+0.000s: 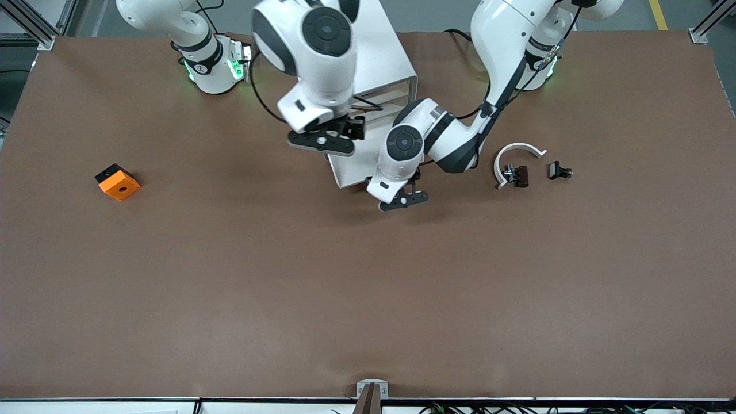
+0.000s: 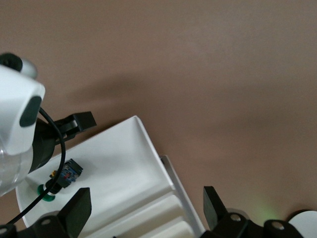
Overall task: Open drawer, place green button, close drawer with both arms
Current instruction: 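Push the drawer shut with the left gripper while the right gripper returns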
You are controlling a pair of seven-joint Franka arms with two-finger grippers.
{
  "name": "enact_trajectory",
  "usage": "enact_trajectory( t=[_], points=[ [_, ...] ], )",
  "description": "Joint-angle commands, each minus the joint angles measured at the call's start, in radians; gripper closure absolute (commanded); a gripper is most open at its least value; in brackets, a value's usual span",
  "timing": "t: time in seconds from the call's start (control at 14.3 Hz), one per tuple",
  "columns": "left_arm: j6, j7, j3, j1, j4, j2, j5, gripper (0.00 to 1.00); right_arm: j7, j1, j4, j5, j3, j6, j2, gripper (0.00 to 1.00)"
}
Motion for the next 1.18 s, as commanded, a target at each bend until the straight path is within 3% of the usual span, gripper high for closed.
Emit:
enact_trajectory(
  t=[0.0,0.35,0.77,1.11],
  points=[
    [0.015,-0.006,-0.002,-0.026,-0.036,-0.036,0.019,0.0,-0.124,-0.092,-0.019,-0.008,0.016,-0.048,-0.073,0.0],
    [0.013,-0.006,-0.032,-0.057,-0.039,-0.034,0.019,0.0,-0.341,-0.288,-0.021,-0.008,0.016,-0.062,-0.133,0.0],
    [0.012,-0.004,-0.108,-0.057,-0.044,-0.033,0.011,0.0,-0.746,-0.587,-0.022,-0.01,0.016,-0.085,-0.145,0.0],
    [0.012,-0.004,-0.177,-0.055,-0.073,-0.029,0.01,0.0,-0.799,-0.697,-0.016,-0.019,0.016,-0.094,-0.148,0.0]
  ],
)
